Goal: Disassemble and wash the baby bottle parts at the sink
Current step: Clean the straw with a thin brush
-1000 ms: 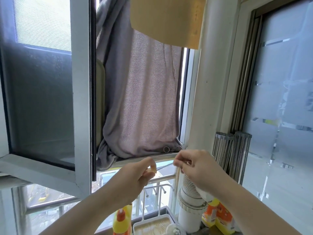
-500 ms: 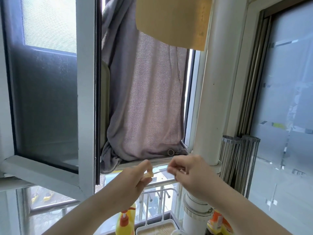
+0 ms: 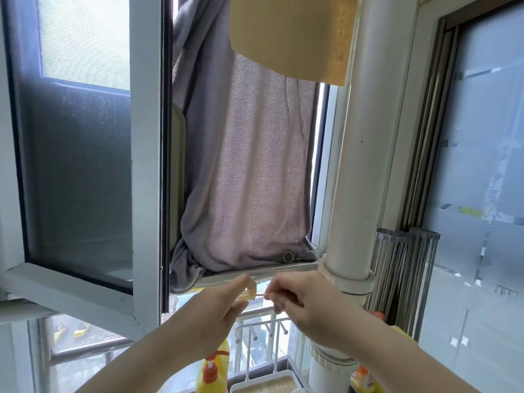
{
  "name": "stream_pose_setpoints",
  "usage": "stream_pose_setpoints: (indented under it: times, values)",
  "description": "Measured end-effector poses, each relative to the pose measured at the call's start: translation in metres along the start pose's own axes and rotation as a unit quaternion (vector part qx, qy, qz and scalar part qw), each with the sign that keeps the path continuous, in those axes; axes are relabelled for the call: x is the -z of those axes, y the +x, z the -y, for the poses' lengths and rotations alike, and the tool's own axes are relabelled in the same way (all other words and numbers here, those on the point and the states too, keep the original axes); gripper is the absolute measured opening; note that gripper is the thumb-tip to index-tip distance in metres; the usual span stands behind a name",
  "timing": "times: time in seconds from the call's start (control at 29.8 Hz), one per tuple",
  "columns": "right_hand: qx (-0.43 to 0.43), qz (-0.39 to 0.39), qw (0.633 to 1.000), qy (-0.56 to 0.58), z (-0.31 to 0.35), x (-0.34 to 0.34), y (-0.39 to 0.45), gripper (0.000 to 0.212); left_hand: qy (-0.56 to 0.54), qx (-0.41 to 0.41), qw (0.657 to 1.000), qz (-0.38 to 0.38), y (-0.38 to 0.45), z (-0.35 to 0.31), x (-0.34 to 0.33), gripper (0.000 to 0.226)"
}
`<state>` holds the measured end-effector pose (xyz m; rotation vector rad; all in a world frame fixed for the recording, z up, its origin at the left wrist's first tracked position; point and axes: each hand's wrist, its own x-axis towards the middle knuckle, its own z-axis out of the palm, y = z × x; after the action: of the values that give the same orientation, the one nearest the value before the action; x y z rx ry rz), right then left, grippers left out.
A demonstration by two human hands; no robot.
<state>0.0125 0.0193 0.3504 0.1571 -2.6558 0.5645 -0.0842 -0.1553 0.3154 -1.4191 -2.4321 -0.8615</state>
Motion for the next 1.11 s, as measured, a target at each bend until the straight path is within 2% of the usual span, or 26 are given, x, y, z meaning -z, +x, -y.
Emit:
stream_pose_setpoints:
  times: [0.1, 0.17, 0.27, 0.34, 0.47, 0.57, 0.71, 0.81, 0.94, 1.04, 1.11]
  values:
    - [-0.027, -0.029, 0.999, -0.006, -0.006, 0.0, 0.002, 0.015, 0.005, 0.016, 1.0, -0.01, -0.001, 0.004, -0.002, 0.021]
    - [-0.02, -0.015, 0.999, -0.02, -0.004, -0.004, 0.001, 0.016, 0.008, 0.025, 1.0, -0.012, 0.0, 0.006, -0.004, 0.025]
    - [-0.011, -0.021, 0.997, -0.071, -0.007, -0.009, 0.001, 0.014, 0.023, 0.011, 1.0, -0.008, 0.002, 0.01, -0.005, 0.022]
    - [-0.041, -0.06, 0.996, -0.052, -0.012, -0.004, 0.002, 0.013, 0.01, 0.015, 1.0, -0.015, 0.001, 0.013, -0.005, 0.017]
    - [0.007, -0.034, 0.998, -0.044, -0.004, -0.009, 0.003, 0.014, -0.004, 0.026, 1.0, -0.001, -0.004, 0.007, -0.008, 0.011]
    - [-0.023, -0.068, 0.997, -0.023, -0.008, -0.005, 0.005, 0.015, -0.009, 0.028, 1.0, 0.006, -0.003, 0.008, -0.008, 0.017]
    - [0.027, -0.021, 0.999, -0.03, 0.001, -0.009, 0.001, 0.013, 0.0, 0.017, 1.0, -0.001, -0.003, 0.011, -0.008, 0.02]
    - [-0.021, -0.071, 0.997, -0.008, -0.008, -0.001, 0.004, 0.013, 0.007, 0.01, 1.0, -0.017, -0.005, 0.012, -0.006, 0.014]
    - [0.022, -0.03, 0.999, -0.025, -0.001, -0.008, 0.004, 0.01, -0.003, -0.005, 1.0, -0.015, -0.005, 0.01, -0.006, 0.012]
    - [-0.019, -0.066, 0.998, -0.002, -0.005, -0.004, 0.005, 0.011, -0.031, 0.023, 0.999, -0.007, -0.004, 0.013, -0.003, 0.012]
    - [0.004, -0.036, 0.999, -0.016, -0.002, -0.005, 0.003, 0.01, -0.033, 0.019, 0.999, -0.006, -0.005, 0.014, -0.004, 0.01]
